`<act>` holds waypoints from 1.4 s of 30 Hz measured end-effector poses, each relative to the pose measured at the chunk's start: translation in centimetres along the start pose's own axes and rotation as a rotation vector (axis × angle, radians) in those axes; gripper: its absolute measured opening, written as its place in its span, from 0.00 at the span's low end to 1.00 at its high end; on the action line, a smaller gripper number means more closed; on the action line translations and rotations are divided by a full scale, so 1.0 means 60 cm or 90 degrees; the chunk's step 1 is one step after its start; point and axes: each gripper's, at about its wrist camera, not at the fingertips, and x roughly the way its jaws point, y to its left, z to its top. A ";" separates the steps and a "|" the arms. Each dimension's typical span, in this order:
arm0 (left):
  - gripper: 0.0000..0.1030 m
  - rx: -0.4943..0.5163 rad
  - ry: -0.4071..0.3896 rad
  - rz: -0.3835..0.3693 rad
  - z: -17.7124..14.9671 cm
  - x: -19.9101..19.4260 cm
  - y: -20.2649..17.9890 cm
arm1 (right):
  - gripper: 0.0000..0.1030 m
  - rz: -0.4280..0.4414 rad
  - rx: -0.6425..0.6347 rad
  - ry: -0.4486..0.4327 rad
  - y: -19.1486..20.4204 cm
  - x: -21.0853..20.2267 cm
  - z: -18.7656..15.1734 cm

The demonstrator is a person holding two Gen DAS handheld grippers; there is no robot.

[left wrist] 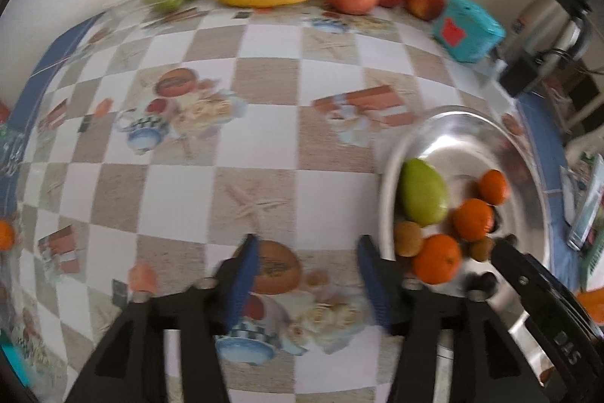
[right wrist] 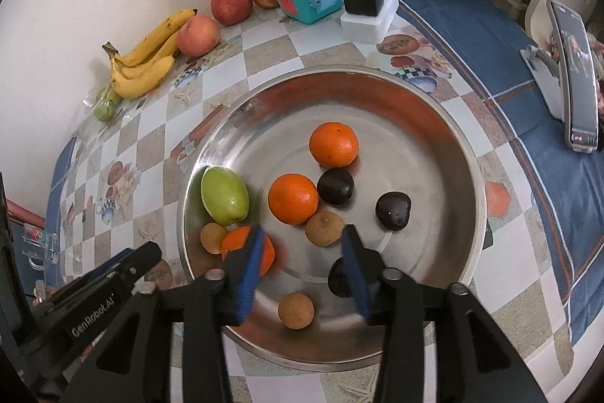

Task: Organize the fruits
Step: 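Withdraw both open tools away from the plate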

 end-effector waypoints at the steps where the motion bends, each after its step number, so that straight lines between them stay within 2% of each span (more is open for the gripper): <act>1: 0.68 -0.006 0.000 0.013 0.001 0.002 0.006 | 0.63 -0.003 -0.004 -0.001 0.001 0.001 0.000; 4: 0.74 -0.017 0.005 0.034 0.002 0.009 0.020 | 0.66 -0.011 -0.010 -0.001 0.002 0.003 0.000; 6: 0.80 -0.025 0.006 0.047 0.002 0.012 0.027 | 0.72 -0.019 -0.014 -0.002 0.003 0.005 0.000; 8: 0.82 -0.030 0.008 0.058 0.003 0.015 0.031 | 0.72 -0.020 -0.019 -0.001 0.005 0.006 -0.001; 10: 0.88 -0.035 0.007 0.071 0.003 0.017 0.036 | 0.73 -0.023 -0.027 -0.003 0.009 0.006 -0.001; 12: 0.94 -0.037 0.004 0.082 0.003 0.018 0.040 | 0.79 -0.029 -0.036 -0.005 0.013 0.006 -0.002; 21: 0.96 -0.038 -0.004 0.102 0.003 0.022 0.047 | 0.80 -0.036 -0.060 -0.011 0.025 0.006 -0.004; 22: 0.96 -0.038 -0.006 0.104 0.002 0.022 0.048 | 0.81 -0.035 -0.062 -0.012 0.026 0.006 -0.004; 24: 0.96 -0.037 -0.010 0.108 0.002 0.021 0.048 | 0.93 -0.035 -0.065 -0.016 0.028 0.006 -0.005; 27: 0.96 -0.033 -0.025 0.119 0.003 0.017 0.049 | 0.93 -0.037 -0.073 -0.026 0.032 0.002 -0.006; 34: 0.96 -0.002 -0.059 0.186 -0.001 0.010 0.049 | 0.93 -0.039 -0.084 -0.030 0.040 0.000 -0.011; 39: 0.96 0.019 -0.056 0.276 -0.010 0.012 0.047 | 0.93 -0.037 -0.092 -0.033 0.048 -0.003 -0.018; 42: 0.96 0.027 -0.052 0.286 -0.020 0.014 0.050 | 0.93 -0.036 -0.096 -0.032 0.053 -0.004 -0.023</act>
